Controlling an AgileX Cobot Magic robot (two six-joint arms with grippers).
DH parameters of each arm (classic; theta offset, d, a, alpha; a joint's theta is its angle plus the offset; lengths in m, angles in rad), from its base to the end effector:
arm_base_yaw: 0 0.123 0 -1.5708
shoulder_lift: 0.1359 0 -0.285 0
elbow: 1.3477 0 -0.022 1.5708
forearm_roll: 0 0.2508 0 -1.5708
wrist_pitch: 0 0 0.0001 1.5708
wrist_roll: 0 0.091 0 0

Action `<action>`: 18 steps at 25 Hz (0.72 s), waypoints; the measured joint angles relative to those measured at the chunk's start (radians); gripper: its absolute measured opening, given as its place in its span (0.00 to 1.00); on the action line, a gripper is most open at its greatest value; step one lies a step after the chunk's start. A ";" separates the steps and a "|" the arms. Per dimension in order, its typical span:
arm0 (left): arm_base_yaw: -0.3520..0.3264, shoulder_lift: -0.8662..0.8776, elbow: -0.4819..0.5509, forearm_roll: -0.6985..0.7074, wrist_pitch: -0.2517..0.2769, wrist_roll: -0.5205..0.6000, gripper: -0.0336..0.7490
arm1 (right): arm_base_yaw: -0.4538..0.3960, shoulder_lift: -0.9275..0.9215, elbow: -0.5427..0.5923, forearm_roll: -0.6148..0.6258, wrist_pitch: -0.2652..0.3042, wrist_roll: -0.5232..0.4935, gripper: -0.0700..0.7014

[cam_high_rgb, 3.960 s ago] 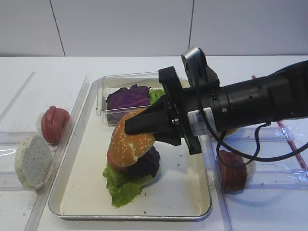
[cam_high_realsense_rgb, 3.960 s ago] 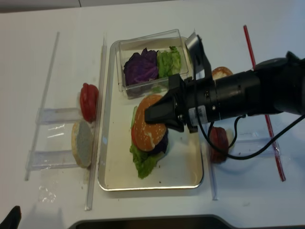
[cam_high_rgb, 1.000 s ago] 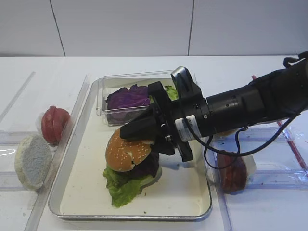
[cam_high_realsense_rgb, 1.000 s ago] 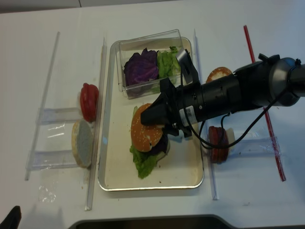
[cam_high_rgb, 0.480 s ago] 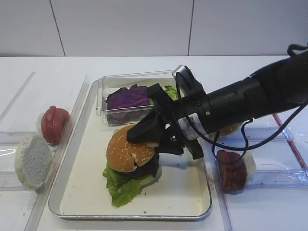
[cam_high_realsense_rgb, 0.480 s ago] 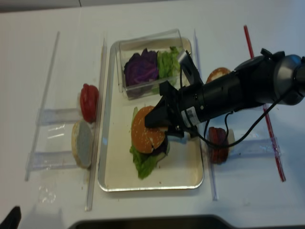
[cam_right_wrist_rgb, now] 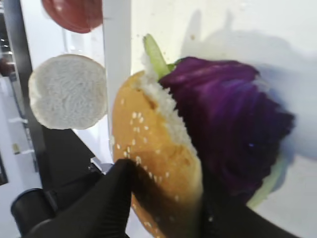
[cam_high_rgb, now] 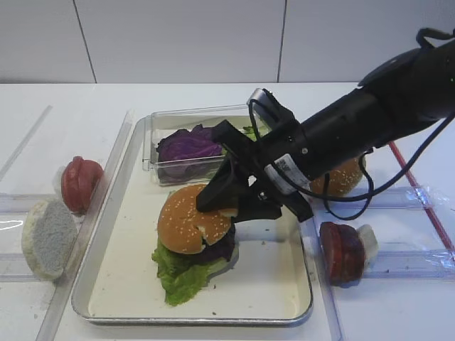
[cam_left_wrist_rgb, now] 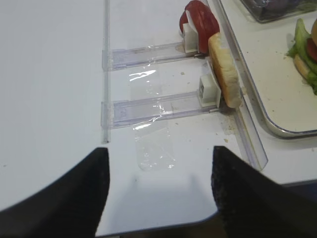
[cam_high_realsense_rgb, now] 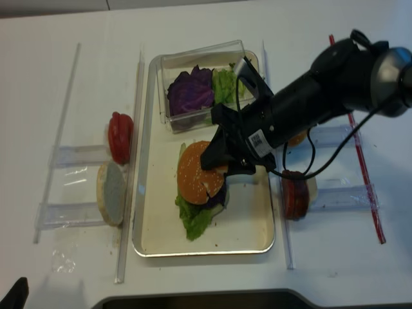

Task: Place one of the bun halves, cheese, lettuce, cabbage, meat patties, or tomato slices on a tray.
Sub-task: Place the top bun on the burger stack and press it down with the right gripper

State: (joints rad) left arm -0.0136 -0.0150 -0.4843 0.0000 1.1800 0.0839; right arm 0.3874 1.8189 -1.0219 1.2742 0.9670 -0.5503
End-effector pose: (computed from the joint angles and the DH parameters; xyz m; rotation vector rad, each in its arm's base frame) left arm -0.0108 0.0001 0.2635 0.1055 2.1620 0.0404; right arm 0.2842 0.1934 0.1903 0.1212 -2.7580 -1.4821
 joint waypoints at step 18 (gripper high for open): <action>0.000 0.000 0.000 0.000 0.000 0.000 0.59 | 0.000 -0.073 -0.207 -0.518 0.121 0.418 0.49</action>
State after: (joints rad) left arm -0.0136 -0.0150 -0.4843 0.0000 1.1800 0.0839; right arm 0.3874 1.7462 -1.2286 0.7562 1.0884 -0.1327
